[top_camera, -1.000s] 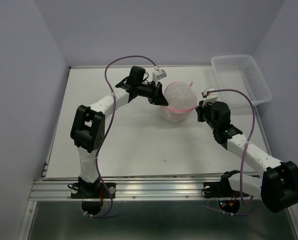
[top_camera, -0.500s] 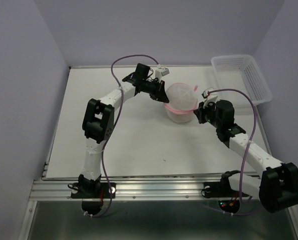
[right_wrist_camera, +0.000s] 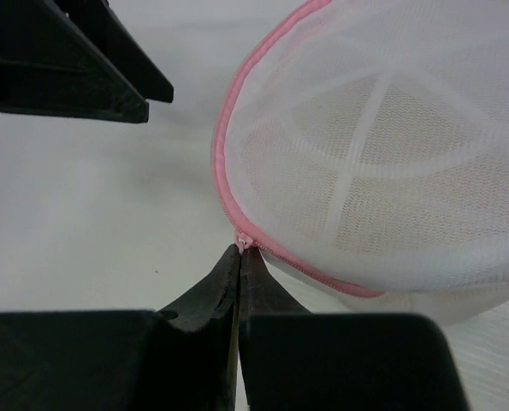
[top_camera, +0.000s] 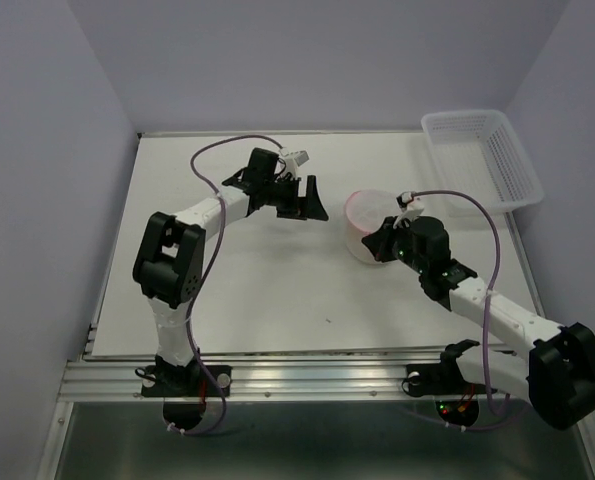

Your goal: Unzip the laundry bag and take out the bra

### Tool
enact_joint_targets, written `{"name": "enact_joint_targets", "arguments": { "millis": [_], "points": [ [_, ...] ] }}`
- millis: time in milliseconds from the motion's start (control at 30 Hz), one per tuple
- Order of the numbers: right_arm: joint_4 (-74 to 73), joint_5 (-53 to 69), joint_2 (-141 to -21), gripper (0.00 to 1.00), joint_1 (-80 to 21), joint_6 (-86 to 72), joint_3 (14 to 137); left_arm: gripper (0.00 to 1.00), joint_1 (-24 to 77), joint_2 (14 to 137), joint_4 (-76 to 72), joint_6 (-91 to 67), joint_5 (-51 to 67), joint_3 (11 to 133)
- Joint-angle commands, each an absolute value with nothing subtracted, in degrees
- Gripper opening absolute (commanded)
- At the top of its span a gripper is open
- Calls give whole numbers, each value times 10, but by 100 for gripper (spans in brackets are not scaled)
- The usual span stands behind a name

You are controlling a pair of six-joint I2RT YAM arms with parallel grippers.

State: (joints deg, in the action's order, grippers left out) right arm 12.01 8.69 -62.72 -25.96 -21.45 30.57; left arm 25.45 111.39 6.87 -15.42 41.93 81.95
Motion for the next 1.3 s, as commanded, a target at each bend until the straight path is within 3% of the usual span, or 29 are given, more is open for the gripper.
{"name": "enact_joint_targets", "arguments": {
  "millis": [0,167,567,667,700,800,833,967,1067,1267],
  "points": [
    [175,78,-624,1,-267,-279,301,99,258,1026,-54,-283,396,727],
    [180,105,-628,1,-267,-265,294,99,286,1004,-198,-423,428,633],
    [174,90,-626,1,-272,-248,300,99,362,1093,-238,-550,427,734],
    [185,82,-623,1,-272,-259,298,94,370,1102,-250,-562,437,734],
    [189,83,-622,1,-272,-259,297,91,370,1103,-252,-562,438,733],
    [192,92,-626,1,-272,-262,299,59,370,1103,-257,-566,436,734],
    [194,98,-627,1,-272,-264,299,34,370,1103,-257,-563,436,736],
    [193,112,-629,1,-272,-262,294,2,371,1107,-257,-562,445,755],
    [189,109,-627,1,-272,-259,290,0,369,1110,-254,-555,456,765],
    [96,-19,-618,1,-272,-227,312,0,346,1083,-251,-534,468,740]
  ]
}}
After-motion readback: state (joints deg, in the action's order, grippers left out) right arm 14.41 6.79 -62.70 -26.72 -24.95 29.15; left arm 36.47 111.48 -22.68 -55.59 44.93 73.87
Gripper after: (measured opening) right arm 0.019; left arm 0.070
